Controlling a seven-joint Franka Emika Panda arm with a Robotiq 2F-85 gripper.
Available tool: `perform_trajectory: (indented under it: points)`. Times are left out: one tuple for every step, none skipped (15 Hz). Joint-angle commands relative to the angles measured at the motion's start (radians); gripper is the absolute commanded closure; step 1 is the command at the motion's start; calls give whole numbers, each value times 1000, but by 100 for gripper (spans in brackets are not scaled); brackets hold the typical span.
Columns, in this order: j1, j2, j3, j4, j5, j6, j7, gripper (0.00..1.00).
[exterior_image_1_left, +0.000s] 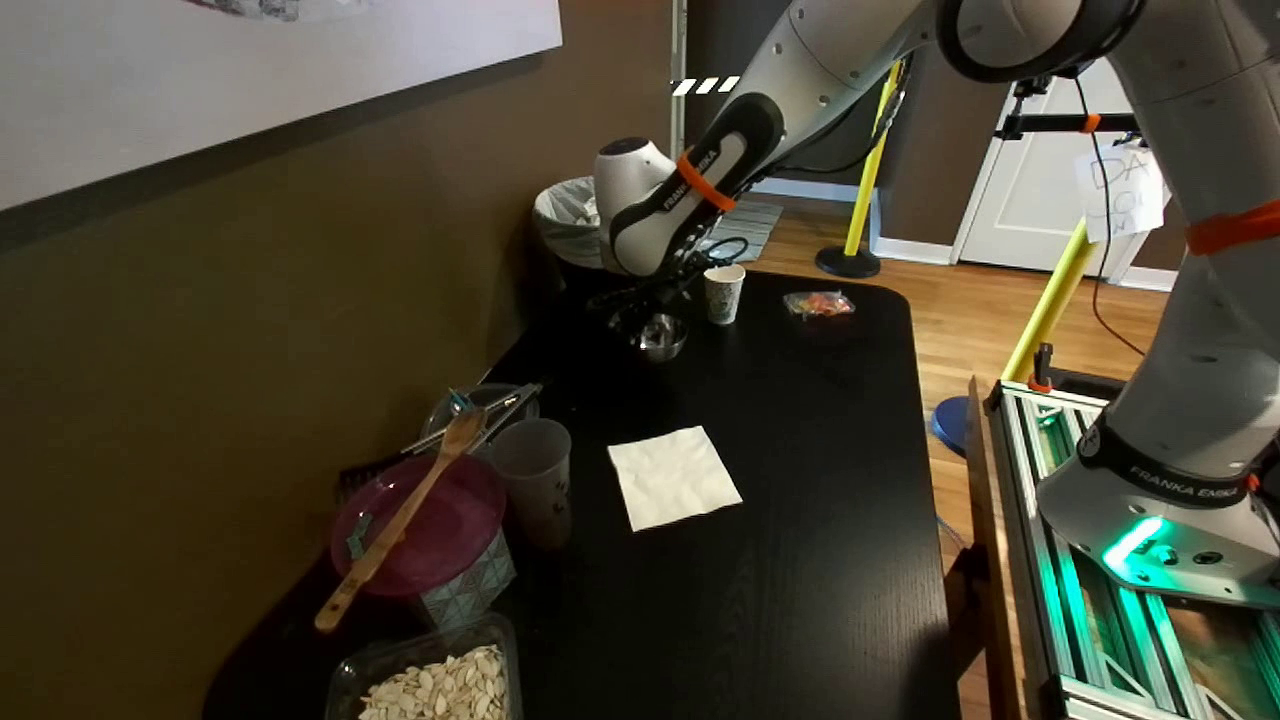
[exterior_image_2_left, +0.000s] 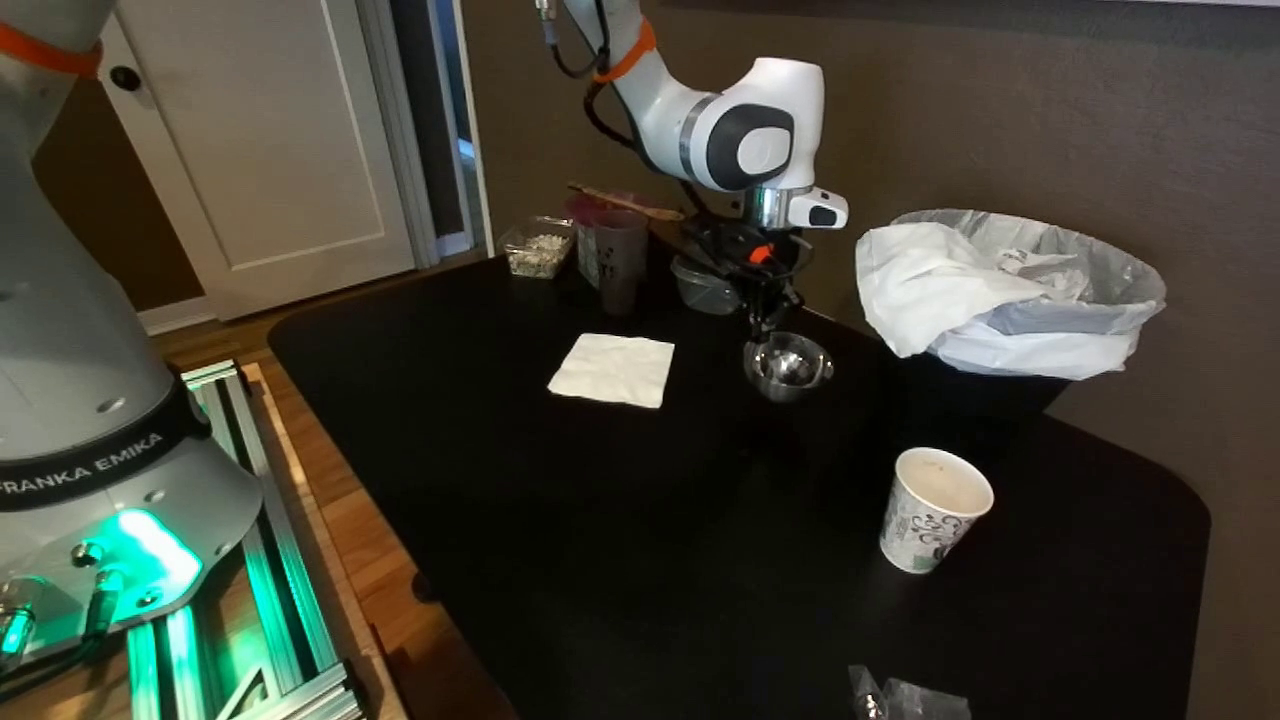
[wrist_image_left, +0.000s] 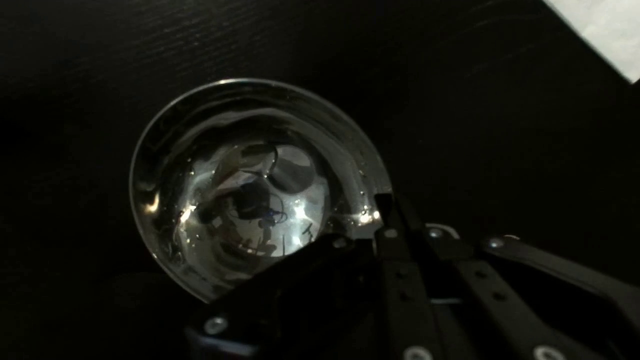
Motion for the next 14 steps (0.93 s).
perform_trajectory:
  points:
    - [-28,86,17,88,-4,9,-45,99]
    - [-32,97,20,101,-1,6,-54,99]
    - [-33,109,20,112,-3,10,-59,99]
    - [-35,118,21,124,-3,1,-65,99]
    - [-38,127,22,134,-3,-5,-71,99]
    - [-40,134,23,142,-2,-9,-77,99]
    - [-42,140,25,149,-2,-13,-84,99]
    - [-45,144,26,155,-2,-14,-92,99]
    - [-43,148,23,159,-5,-3,-90,73]
    - [-43,148,22,162,-6,-7,-92,72]
    - [-47,145,26,164,-2,-8,-98,67]
    - [-49,136,31,160,1,-9,-105,58]
    - [-47,126,32,156,0,-13,-106,51]
    - [-44,107,35,139,-1,-13,-110,43]
